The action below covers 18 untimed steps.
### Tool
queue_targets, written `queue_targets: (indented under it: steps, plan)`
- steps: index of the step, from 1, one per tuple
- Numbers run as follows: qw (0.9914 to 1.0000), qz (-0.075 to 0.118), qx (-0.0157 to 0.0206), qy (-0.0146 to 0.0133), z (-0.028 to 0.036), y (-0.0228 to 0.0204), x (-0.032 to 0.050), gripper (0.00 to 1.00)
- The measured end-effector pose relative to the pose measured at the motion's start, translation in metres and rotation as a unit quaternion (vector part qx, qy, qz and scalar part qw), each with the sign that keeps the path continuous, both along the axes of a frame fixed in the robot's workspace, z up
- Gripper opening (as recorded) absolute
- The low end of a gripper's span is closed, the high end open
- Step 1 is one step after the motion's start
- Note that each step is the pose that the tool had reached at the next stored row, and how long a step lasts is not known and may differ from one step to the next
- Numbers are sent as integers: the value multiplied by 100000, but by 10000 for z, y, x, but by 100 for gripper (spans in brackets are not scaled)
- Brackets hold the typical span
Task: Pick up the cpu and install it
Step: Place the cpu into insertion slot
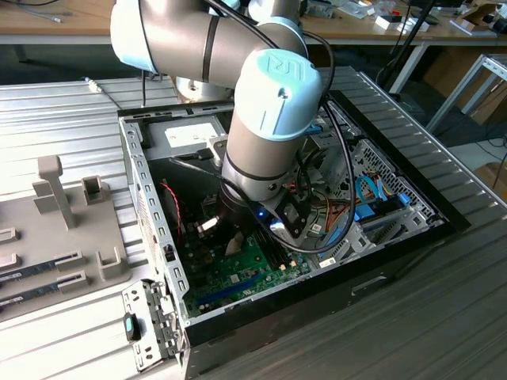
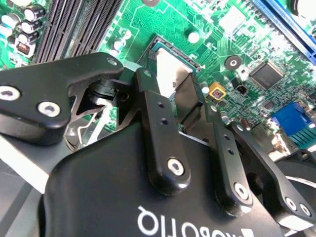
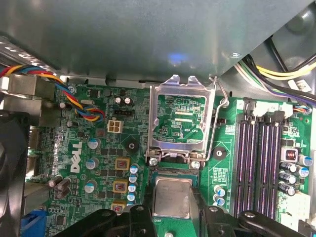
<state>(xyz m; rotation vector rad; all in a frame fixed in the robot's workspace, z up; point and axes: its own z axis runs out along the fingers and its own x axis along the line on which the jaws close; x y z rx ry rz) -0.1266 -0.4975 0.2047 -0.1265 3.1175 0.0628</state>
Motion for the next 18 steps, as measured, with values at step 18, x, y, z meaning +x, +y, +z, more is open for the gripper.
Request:
queue_targets:
  steps: [18]
  plan:
    - [99994,-600,900,21,-3,1,4,40]
